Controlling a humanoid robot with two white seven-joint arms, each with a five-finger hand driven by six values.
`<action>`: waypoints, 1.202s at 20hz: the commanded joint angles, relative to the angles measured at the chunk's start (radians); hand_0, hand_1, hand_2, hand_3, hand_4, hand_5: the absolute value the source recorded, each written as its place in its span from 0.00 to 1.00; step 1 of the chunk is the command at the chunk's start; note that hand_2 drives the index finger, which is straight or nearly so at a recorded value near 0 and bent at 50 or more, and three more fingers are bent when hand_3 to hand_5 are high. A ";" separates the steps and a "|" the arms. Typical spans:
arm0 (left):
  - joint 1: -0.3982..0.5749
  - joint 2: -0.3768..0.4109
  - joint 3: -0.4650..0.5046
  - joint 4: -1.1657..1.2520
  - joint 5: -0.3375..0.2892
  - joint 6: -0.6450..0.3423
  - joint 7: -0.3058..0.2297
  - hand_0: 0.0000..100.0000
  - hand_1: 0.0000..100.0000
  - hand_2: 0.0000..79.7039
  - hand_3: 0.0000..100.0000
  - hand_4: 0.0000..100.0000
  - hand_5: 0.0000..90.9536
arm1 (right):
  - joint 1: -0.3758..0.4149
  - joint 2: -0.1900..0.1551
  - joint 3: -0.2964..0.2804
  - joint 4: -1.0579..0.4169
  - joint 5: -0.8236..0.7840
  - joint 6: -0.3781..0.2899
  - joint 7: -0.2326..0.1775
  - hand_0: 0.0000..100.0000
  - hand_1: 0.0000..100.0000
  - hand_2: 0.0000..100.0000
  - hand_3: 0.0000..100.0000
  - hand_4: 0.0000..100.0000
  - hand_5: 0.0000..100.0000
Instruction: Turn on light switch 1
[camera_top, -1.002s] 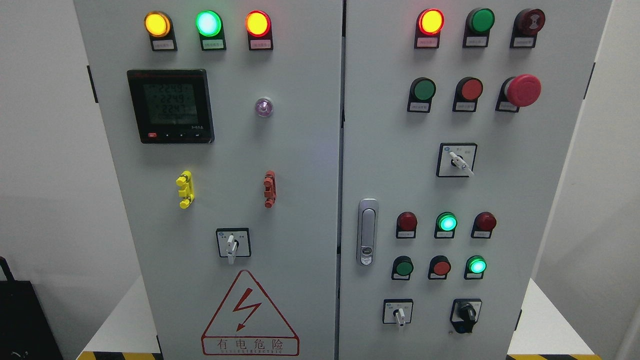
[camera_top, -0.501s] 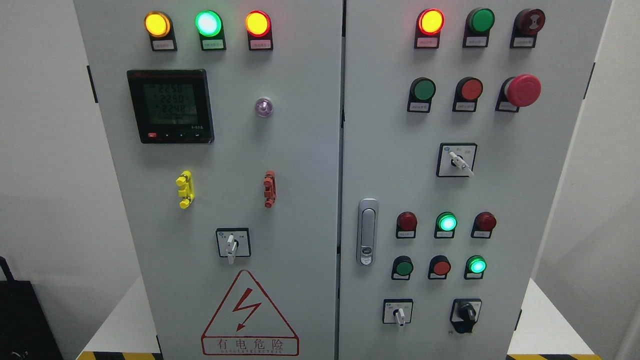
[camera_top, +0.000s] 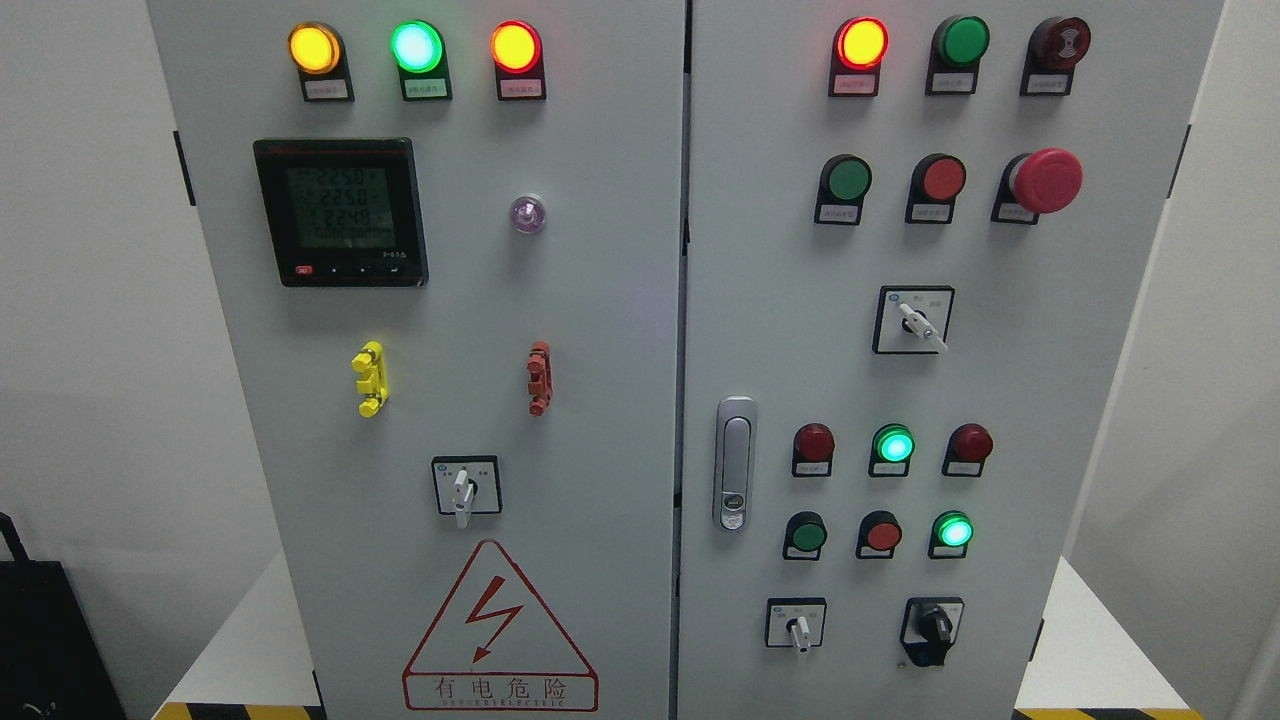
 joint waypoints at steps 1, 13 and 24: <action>0.009 0.027 0.018 -0.457 0.001 -0.021 -0.001 0.41 0.41 0.14 0.29 0.45 0.11 | 0.000 0.000 0.000 0.000 0.000 0.000 0.000 0.00 0.00 0.00 0.00 0.00 0.00; -0.002 0.058 0.001 -0.614 0.010 -0.082 0.000 0.41 0.53 0.37 0.54 0.69 0.56 | 0.000 0.000 0.000 0.000 0.000 0.000 0.000 0.00 0.00 0.00 0.00 0.00 0.00; -0.050 0.055 -0.019 -0.675 -0.006 -0.072 0.008 0.42 0.54 0.42 0.59 0.73 0.63 | 0.000 0.000 0.000 0.000 0.000 0.000 0.000 0.00 0.00 0.00 0.00 0.00 0.00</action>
